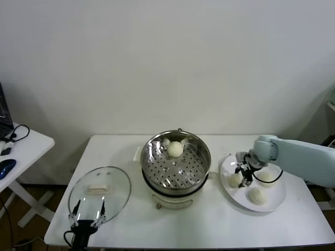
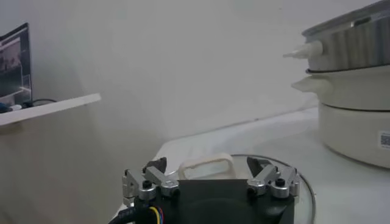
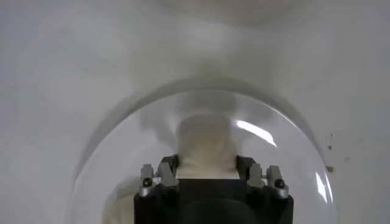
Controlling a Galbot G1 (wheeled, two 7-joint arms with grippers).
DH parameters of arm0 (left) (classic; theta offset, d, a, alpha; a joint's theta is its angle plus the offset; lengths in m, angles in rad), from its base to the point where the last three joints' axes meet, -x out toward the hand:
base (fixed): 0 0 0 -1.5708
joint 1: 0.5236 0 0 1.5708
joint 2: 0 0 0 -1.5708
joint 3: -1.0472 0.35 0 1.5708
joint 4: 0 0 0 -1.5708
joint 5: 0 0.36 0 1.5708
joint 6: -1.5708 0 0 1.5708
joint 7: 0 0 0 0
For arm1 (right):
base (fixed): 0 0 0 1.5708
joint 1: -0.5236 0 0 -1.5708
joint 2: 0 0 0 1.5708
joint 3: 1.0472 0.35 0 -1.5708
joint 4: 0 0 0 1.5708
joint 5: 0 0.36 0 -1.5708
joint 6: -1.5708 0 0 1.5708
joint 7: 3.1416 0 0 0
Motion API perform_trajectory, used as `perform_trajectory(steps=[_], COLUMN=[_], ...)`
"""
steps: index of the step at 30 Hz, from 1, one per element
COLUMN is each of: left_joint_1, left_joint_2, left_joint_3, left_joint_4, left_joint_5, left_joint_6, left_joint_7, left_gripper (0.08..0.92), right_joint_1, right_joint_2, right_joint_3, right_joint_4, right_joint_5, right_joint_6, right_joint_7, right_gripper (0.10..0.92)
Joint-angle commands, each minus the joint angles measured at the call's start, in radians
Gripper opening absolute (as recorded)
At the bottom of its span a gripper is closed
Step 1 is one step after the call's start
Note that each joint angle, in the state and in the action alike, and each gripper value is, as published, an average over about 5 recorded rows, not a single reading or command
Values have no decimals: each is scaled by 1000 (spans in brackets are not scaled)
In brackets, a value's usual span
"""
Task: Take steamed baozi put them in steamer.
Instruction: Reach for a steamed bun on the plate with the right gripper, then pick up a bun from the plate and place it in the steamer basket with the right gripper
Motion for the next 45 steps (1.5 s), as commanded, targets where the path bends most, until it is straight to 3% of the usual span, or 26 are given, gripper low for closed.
perform_trajectory(steps=[1, 11, 21, 32, 45], left_joint_1=[0, -3, 11, 15, 12], left_joint_2=[1, 8, 19, 17, 16], left_joint_3=[4, 9, 14, 12, 10], left_joint_4=[-2, -7, -6, -3, 8], left_joint_5=[4, 8, 19, 31, 43], left_joint_6=[4, 8, -8, -20, -24], left_joint_7=[0, 2, 0, -2, 2], left_gripper=[823, 823, 823, 823, 823], right_joint_1=[438, 944, 815, 468, 305], right_joint_2=[-33, 98, 280, 534, 660], right_joint_3=[-290, -461, -163, -58, -87], right_joint_4=[142, 282, 403, 262, 37], right_joint_5=[166, 460, 632, 545, 457], right_joint_6=[17, 26, -156, -234, -231], right_joint_7=[-54, -174, -9, 89, 80], right_gripper=[636, 636, 636, 636, 636])
